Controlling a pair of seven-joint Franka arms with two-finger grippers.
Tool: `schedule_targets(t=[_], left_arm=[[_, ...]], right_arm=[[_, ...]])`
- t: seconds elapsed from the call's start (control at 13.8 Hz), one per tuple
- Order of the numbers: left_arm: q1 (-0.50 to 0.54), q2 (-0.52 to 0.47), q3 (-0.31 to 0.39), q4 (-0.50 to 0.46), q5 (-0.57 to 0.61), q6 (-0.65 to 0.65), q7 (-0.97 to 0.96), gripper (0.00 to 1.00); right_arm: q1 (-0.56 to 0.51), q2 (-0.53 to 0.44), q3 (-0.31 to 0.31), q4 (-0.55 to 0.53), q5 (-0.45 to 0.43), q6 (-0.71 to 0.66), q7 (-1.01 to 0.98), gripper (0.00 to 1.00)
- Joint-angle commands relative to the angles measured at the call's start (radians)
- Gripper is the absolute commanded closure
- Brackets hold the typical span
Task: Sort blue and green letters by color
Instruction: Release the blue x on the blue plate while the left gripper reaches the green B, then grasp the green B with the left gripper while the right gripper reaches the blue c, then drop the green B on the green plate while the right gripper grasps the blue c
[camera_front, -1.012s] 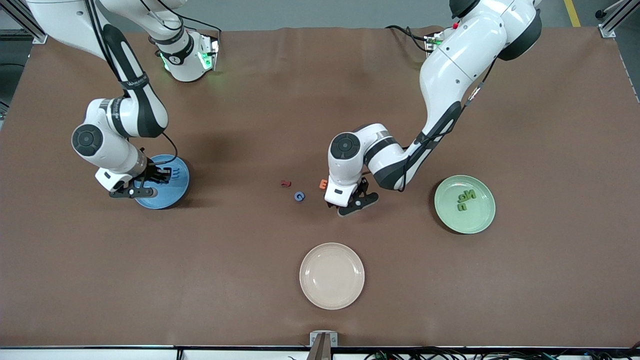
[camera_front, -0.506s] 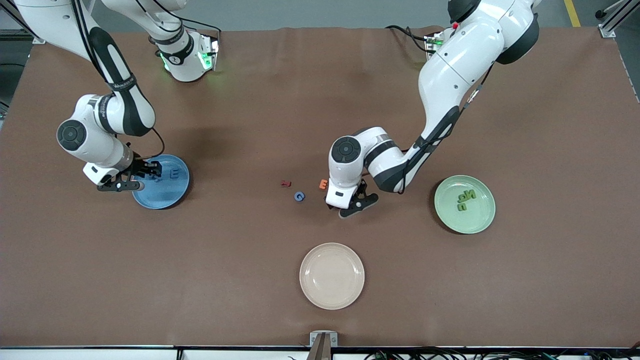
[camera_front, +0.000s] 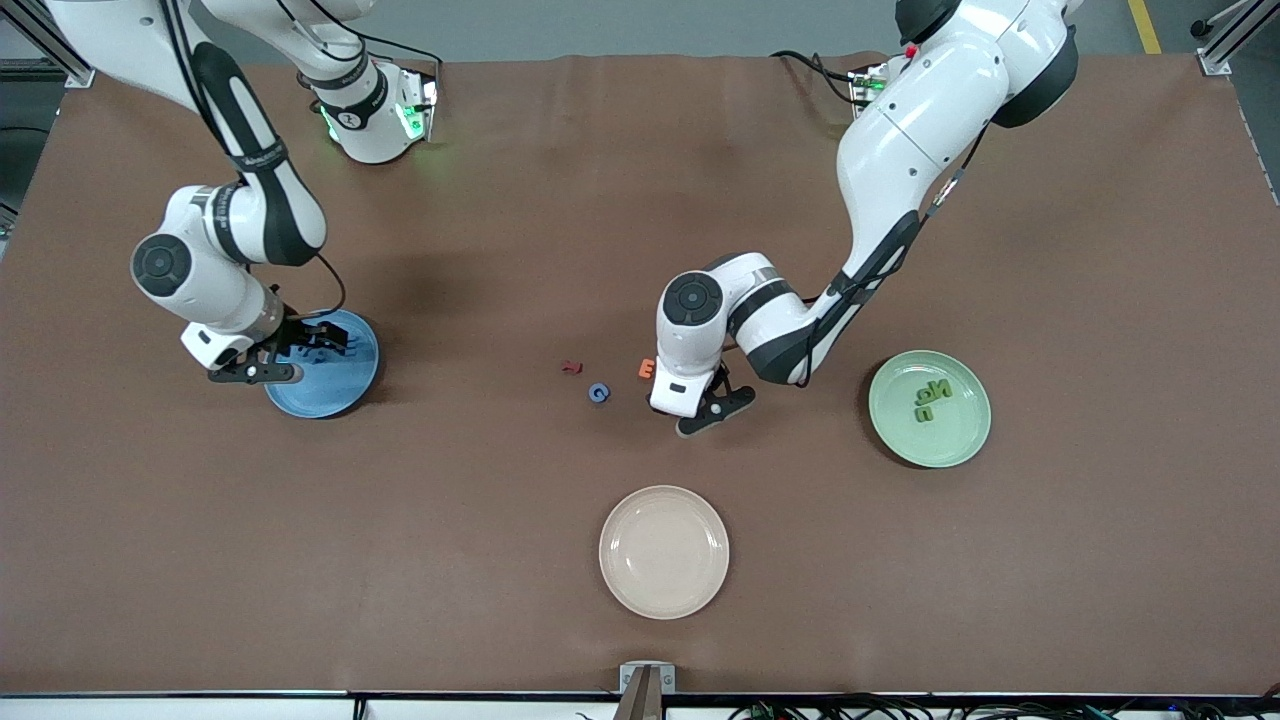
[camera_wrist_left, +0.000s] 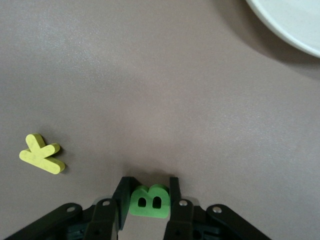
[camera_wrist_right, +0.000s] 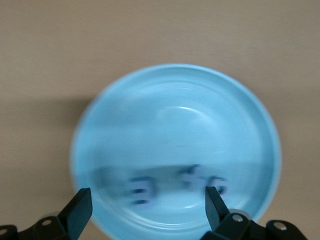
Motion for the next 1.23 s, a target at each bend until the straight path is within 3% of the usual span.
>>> schedule_targets(t=[0.0,0.29,0.43,0.58,0.79,1.01,1.16], left_arm=[[-0.002,0.005,0.008,0.007,-0.015,0.005,0.008,0.98],[0.054,-0.069,-0.004,0.004,-0.017,-0.045,0.052,0.99],[0.143,-0.087,-0.057,0.005,-0.017,-0.082,0.126,0.99],[0.246,-0.104,-0.117,0.001,-0.017,-0.146,0.236,0.99],[0.422,-0.132,-0.215,-0.018,-0.017,-0.288,0.395,0.99],[0.705,-0.145,-0.365,-0.139,-0.012,-0.297,0.553,0.99],[0.795,-0.145,-0.407,-0.208,0.017,-0.285,0.594,0.99]], right_arm=[[0.135,-0.028,-0.001,0.007,0.013,-0.012,0.219,0.00],[0.340,-0.010,-0.001,0.102,0.013,-0.020,0.605,0.00],[0.441,0.052,-0.001,0.221,0.013,-0.101,0.800,0.00],[0.520,0.150,-0.001,0.379,0.013,-0.181,0.963,0.00],[0.604,0.313,-0.002,0.564,0.013,-0.193,1.147,0.00],[0.657,0.457,-0.003,0.737,0.013,-0.196,1.276,0.00],[0.669,0.502,-0.003,0.788,0.011,-0.196,1.303,0.00]])
